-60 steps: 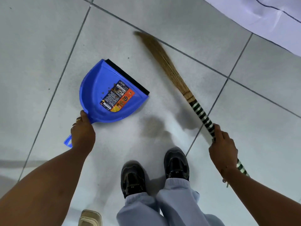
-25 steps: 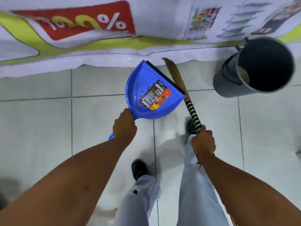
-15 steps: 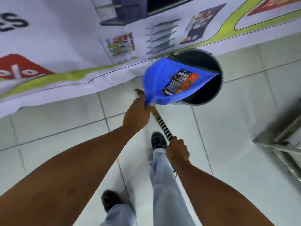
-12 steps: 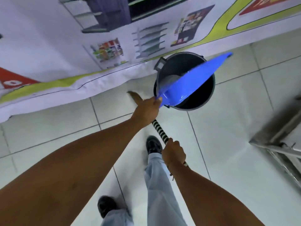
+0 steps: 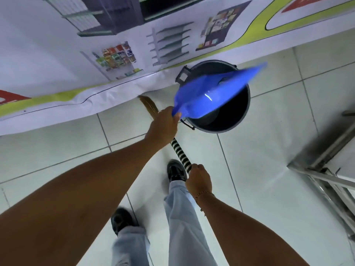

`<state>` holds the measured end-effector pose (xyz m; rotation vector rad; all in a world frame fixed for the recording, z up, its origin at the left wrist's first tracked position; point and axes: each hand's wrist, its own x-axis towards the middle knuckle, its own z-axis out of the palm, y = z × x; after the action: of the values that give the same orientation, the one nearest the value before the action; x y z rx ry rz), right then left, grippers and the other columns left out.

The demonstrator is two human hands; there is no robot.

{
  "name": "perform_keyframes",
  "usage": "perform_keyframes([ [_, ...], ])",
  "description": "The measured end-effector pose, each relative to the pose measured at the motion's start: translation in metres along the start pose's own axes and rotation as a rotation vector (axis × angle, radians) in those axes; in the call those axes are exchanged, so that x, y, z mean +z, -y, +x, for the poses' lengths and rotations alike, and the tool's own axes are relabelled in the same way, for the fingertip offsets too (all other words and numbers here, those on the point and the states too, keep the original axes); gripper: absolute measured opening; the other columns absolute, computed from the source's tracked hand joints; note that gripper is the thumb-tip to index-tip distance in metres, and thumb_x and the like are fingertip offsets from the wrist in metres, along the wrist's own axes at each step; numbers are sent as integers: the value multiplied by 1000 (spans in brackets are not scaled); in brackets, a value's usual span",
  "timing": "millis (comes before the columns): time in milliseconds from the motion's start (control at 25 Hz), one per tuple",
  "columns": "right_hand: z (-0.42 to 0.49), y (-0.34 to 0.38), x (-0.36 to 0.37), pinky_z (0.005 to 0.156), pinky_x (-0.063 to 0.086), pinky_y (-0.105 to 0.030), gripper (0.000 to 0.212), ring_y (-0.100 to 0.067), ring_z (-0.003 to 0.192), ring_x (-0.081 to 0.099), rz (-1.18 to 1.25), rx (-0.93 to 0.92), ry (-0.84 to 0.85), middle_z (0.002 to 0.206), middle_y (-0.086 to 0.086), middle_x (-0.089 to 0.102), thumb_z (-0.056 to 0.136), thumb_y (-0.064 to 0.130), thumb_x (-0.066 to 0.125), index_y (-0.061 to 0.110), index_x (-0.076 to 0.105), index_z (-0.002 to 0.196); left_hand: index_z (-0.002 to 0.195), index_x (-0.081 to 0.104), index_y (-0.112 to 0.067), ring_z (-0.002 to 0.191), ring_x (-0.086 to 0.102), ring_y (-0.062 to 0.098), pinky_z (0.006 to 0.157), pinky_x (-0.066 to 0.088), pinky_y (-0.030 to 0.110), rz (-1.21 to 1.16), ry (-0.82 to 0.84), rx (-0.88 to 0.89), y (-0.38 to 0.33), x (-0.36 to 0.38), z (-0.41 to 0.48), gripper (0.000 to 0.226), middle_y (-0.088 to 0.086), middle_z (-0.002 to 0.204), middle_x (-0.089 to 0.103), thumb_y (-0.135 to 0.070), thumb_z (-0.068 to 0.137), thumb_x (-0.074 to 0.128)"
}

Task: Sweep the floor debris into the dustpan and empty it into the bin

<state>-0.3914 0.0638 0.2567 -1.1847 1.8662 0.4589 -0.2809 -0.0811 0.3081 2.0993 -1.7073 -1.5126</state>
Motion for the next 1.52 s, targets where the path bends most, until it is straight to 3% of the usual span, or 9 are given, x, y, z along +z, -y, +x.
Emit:
perform_keyframes([
  [120,-8,23,6,84,50,-39,35,-36,103,60,-126,-34,2,116,-13,58,94,23,45,17,45,129,127,43,-4,111,52,39,94,43,49,42,-141,-37,75,-25,-34,38,21,123,53,-18,92,50],
  [240,-10,71,13,85,50,-43,41,-39,102,61,-261,-134,-8,116,-14,55,94,34,43,27,39,135,127,41,0,112,50,43,95,39,49,84,-214,-223,171,-54,-69,40,25,125,51,-10,90,52],
  [440,23,203,29,87,50,-40,34,-33,109,57,-442,-317,-120,117,-13,56,83,18,55,10,58,115,122,42,-1,109,51,45,96,40,53,-39,-329,-543,320,-113,-144,35,25,121,51,-7,89,52],
  [680,79,346,63,89,47,-42,29,-36,112,53,-664,-607,-284,121,-17,57,90,1,45,1,60,115,117,42,-1,103,54,45,92,43,55,-154,-354,-741,411,-114,-165,30,24,119,52,-5,89,53],
  [960,174,433,114,91,47,-36,33,-35,110,60,-632,-769,-334,116,-15,67,93,3,40,7,62,117,117,41,0,104,54,44,91,45,53,-254,-292,-751,408,-58,-62,33,22,119,51,-7,88,55],
  [1120,237,434,121,112,32,-41,47,-31,138,33,-612,-833,-303,143,-13,48,91,-3,38,6,43,137,113,43,-2,103,55,38,87,47,48,-328,-288,-700,394,-38,4,30,18,118,50,-8,87,57],
  [1200,252,415,121,114,29,-42,48,-29,143,25,-584,-816,-246,146,-11,44,92,-1,40,4,37,140,112,43,-1,102,55,39,83,46,43,-358,-278,-709,384,-36,26,31,19,117,52,-8,86,59],
  [1320,250,363,117,107,38,-44,43,-36,133,41,-435,-811,-294,132,-21,57,87,-3,46,-3,49,130,113,43,2,103,55,39,80,44,41,-437,-291,-727,369,-38,54,34,21,118,53,-7,85,60],
  [1520,218,286,112,90,50,-44,29,-40,108,58,-257,-581,-338,112,-23,66,87,0,50,-1,63,113,120,37,1,93,56,36,72,50,39,-486,-192,-699,353,-37,80,41,22,120,53,-7,85,56],
])
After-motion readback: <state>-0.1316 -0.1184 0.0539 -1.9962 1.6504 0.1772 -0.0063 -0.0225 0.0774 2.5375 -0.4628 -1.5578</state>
